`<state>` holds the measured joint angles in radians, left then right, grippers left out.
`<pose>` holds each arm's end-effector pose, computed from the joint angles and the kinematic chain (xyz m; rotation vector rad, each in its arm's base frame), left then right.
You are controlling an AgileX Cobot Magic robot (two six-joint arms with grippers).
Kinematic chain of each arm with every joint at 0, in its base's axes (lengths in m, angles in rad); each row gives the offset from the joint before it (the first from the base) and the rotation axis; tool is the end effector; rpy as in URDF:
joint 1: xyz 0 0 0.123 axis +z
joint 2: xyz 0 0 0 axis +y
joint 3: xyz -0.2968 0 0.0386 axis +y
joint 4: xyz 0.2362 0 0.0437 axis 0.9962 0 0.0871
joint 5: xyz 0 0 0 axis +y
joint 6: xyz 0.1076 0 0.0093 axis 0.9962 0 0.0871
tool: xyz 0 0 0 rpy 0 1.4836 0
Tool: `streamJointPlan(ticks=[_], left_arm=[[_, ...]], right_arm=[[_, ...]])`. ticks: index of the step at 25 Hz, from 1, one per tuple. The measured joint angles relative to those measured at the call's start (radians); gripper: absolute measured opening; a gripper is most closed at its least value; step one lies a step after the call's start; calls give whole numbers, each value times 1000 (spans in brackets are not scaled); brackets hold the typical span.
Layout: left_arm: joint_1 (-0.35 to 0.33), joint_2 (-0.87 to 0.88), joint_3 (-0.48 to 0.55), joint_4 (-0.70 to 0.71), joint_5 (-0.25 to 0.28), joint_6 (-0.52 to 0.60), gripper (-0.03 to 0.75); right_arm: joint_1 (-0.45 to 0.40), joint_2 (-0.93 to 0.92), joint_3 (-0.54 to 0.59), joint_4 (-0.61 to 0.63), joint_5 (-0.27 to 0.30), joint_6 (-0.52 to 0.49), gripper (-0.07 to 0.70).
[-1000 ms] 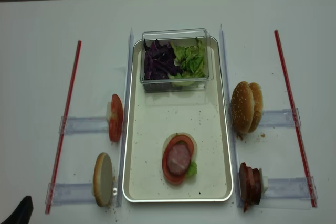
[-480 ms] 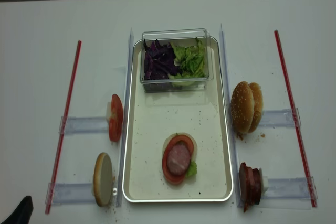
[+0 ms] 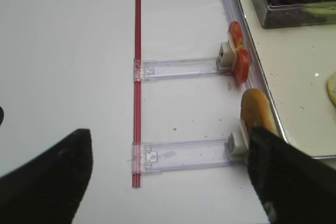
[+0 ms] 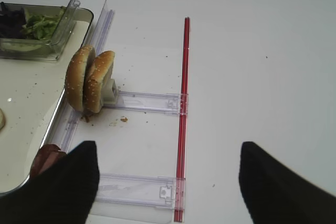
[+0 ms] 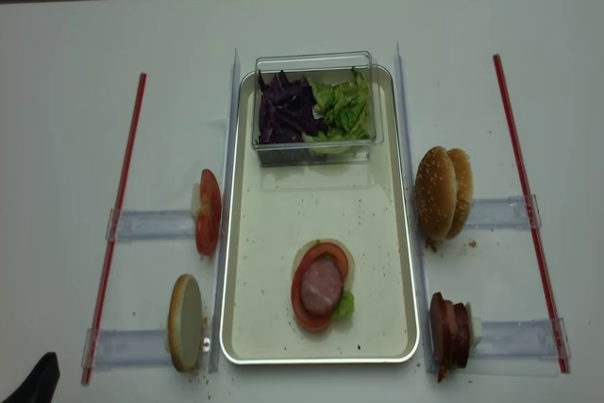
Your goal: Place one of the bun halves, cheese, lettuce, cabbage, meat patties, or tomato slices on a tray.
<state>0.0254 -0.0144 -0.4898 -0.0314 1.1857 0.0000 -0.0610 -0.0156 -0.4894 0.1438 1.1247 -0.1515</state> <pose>-0.0221 -0.0037 0.2492 -0.0235 2.1646 -0.0237 -0.0185 0.0151 0.2554 -0.1074 2.0919 0.0454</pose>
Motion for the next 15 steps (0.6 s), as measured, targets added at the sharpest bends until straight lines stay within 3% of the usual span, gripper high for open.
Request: streamJointPlan(ticks=[15], left_arm=[[0,0,0,0,0,0,554]], right_arm=[[0,0,0,-2,0,0,572]])
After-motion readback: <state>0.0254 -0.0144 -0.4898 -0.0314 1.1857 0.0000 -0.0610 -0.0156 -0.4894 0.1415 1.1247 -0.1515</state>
